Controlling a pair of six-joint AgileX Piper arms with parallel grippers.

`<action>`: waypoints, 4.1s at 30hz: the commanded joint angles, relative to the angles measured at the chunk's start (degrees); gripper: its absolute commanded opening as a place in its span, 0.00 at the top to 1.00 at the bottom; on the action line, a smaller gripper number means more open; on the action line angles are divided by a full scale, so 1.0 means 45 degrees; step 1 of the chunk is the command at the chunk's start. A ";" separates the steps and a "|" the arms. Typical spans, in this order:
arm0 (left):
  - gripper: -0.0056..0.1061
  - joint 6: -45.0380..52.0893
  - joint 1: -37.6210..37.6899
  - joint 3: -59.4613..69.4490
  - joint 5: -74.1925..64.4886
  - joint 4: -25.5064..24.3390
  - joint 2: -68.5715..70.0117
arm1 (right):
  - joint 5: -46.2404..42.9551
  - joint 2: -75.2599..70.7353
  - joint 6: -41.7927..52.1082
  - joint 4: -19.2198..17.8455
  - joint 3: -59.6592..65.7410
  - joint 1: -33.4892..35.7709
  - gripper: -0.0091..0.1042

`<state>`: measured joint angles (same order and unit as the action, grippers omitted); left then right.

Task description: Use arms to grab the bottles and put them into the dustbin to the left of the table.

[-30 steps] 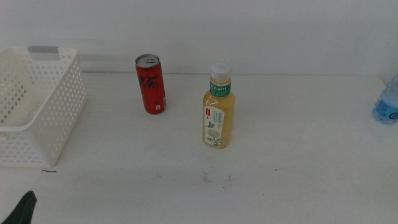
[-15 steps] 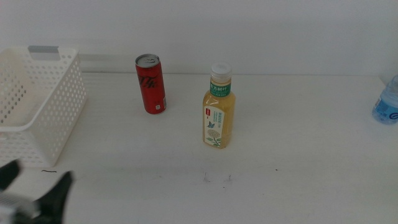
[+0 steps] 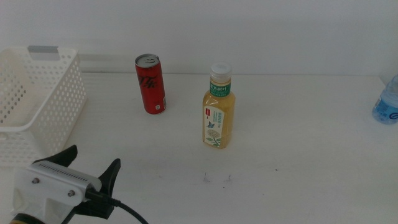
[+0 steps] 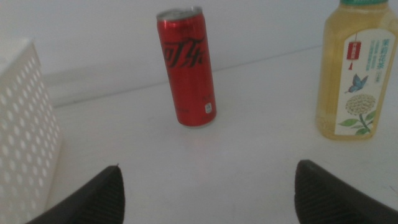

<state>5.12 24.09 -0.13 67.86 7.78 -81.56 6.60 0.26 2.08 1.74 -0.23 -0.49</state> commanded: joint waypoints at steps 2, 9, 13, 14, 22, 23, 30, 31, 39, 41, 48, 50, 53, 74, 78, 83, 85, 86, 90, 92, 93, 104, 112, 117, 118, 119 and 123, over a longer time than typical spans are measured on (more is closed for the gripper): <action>0.11 -0.0569 0.0079 0.0030 0.0466 0.0050 -0.0187 | -0.0121 -0.0058 0.0064 -0.0020 0.0052 -0.0048 0.11; 0.11 -0.0569 0.0079 0.0030 0.0466 0.0050 -0.0187 | -0.0121 -0.0058 0.0064 -0.0020 0.0052 -0.0048 0.11; 0.11 -0.1793 0.0079 -0.0658 0.0466 -0.0359 -0.0208 | -0.0121 -0.0058 0.0064 -0.0020 0.0052 -0.0048 0.11; 0.11 -0.1781 0.0079 -0.1001 -0.0120 -0.0388 -0.0271 | -0.0121 -0.0058 0.0064 -0.0020 0.0052 -0.0048 0.11; 0.11 -0.2225 -0.0923 -0.4408 -0.0915 -0.1523 -0.3167 | -0.0121 -0.0058 0.0064 -0.0020 0.0052 -0.0048 0.11; 0.11 -0.2251 -0.1162 -0.4861 -0.0915 -0.1891 -0.3625 | -0.0121 -0.0058 0.0064 -0.0020 0.0052 -0.0048 0.11; 0.11 -0.3693 -0.2609 -0.7936 -0.1806 -0.4548 -0.5960 | -0.0121 -0.0058 0.0064 -0.0020 0.0052 -0.0048 0.11; 0.11 -0.3823 -0.2729 -0.8391 -0.1964 -0.4912 -0.6275 | -0.0121 -0.0058 0.0064 -0.0020 0.0052 -0.0048 0.11; 0.11 -0.4291 -0.2921 -1.1717 -0.2670 -0.5371 -0.8811 | -0.0121 -0.0058 0.0064 -0.0020 0.0052 -0.0048 0.11; 0.11 -0.4291 -0.2921 -1.2536 -0.2710 -0.5371 -0.9493 | -0.0121 -0.0058 0.0064 -0.0020 0.0052 -0.0048 0.11; 0.11 -0.4291 -0.2921 -1.4646 -0.3511 -0.5237 -1.1049 | -0.0121 -0.0058 0.0064 -0.0020 0.0052 -0.0048 0.11; 0.11 -0.4291 -0.2921 -1.5032 -0.3679 -0.5237 -1.1285 | -0.0121 -0.0058 0.0064 -0.0020 0.0052 -0.0048 0.11; 0.11 -0.4207 -0.2921 -1.5441 -0.3679 -0.5265 -1.1517 | -0.0121 -0.0058 0.0064 -0.0020 0.0052 -0.0048 0.11; 0.97 -0.4585 -0.2719 -1.1334 -0.5496 -0.4900 -0.5651 | -0.0121 -0.0058 0.0064 -0.0020 0.0052 -0.0048 0.11; 0.97 -0.5545 -0.2467 -1.0418 -0.8682 -0.4990 -0.3191 | -0.0121 -0.0058 0.0064 -0.0020 0.0052 -0.0048 0.11; 0.97 -0.6987 -0.2100 -1.0395 -1.3945 -0.5079 -0.0607 | -0.0121 -0.0058 0.0064 -0.0020 0.0052 -0.0048 0.11; 0.97 -0.7366 -0.1926 -1.0441 -1.5944 -0.4815 0.0241 | -0.0121 -0.0058 0.0064 -0.0020 0.0052 -0.0048 0.11; 0.97 -0.7434 -0.1889 -1.0620 -1.7074 -0.4807 0.0669 | -0.0121 -0.0058 0.0064 -0.0020 0.0052 -0.0048 0.11; 0.97 -0.5333 -0.2080 -1.2808 -2.2158 -0.3959 0.1261 | -0.0121 -0.0058 0.0064 -0.0020 0.0052 -0.0048 0.11; 0.97 -0.3619 -0.2493 -1.4262 -2.4093 -0.3222 0.0884 | -0.0121 -0.0058 0.0064 -0.0020 0.0052 -0.0048 0.11; 0.97 -0.2671 -0.2821 -1.5081 -2.5064 -0.2751 0.0566 | -0.0121 -0.0058 0.0064 -0.0020 0.0052 -0.0048 0.11; 0.97 0.1005 -0.7089 -2.1299 -3.0099 -0.1729 -0.3234 | -0.0121 -0.0058 0.0064 -0.0020 0.0052 -0.0048 0.11; 0.97 0.2221 -0.8244 -2.1722 -2.9696 -0.1414 -0.5190 | -0.0121 -0.0058 0.0064 -0.0020 0.0052 -0.0048 0.11; 0.97 0.2247 -0.8246 -2.1722 -2.8828 -0.1578 -0.6477 | -0.0121 -0.0058 0.0064 -0.0020 0.0052 -0.0048 0.11; 0.97 0.2247 -0.8246 -2.1722 -2.8731 -0.1595 -0.6705 | -0.0121 -0.0058 0.0064 -0.0020 0.0052 -0.0048 0.11; 0.97 0.2247 -0.8246 -2.1722 -2.8602 -0.1629 -0.6939 | -0.0121 -0.0058 0.0064 -0.0020 0.0052 -0.0048 0.11; 0.97 0.2223 -0.8246 -2.1722 -2.8169 -0.1729 -0.7717 | -0.0121 -0.0058 0.0064 -0.0020 0.0052 -0.0048 0.11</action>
<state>15.04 -12.96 -97.14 -60.88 0.00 -115.96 6.57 0.26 2.08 1.74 -0.23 -0.49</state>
